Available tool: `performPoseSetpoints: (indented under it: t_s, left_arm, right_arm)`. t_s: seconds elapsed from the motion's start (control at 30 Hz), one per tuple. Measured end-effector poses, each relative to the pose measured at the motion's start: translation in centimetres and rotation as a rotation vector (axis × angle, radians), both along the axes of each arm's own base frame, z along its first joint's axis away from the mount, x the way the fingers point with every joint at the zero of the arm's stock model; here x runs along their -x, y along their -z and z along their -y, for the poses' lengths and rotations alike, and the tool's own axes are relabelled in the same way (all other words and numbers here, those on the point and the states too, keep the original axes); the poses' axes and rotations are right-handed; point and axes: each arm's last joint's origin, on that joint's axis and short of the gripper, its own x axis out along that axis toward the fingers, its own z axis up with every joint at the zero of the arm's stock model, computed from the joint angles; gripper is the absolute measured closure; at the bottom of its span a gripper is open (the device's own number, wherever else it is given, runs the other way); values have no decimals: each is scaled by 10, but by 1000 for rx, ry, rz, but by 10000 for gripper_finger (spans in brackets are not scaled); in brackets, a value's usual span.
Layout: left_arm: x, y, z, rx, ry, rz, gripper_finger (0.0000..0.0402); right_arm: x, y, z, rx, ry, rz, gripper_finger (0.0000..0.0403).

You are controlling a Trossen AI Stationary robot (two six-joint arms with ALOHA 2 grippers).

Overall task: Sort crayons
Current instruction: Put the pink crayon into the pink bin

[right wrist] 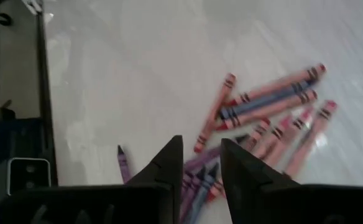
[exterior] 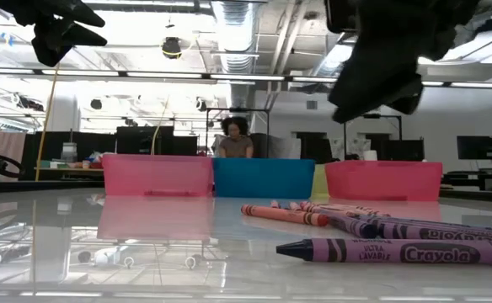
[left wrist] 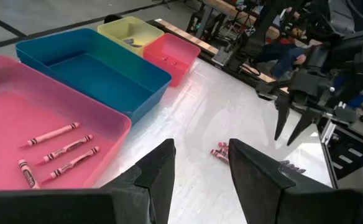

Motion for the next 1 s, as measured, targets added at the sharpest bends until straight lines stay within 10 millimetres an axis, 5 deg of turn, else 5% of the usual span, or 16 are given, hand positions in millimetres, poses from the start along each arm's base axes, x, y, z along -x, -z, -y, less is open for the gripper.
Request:
performPoseSetpoints:
  t_s: [0.5,1.0]
  left_arm:
    - [-4,2,2,-4,-1,-20,262]
    - [-4,2,2,-11,0,-21,262]
  right_arm:
    - [9,10,-3,-10,56,-105,301]
    - [17,21,5,182,175,-171,301]
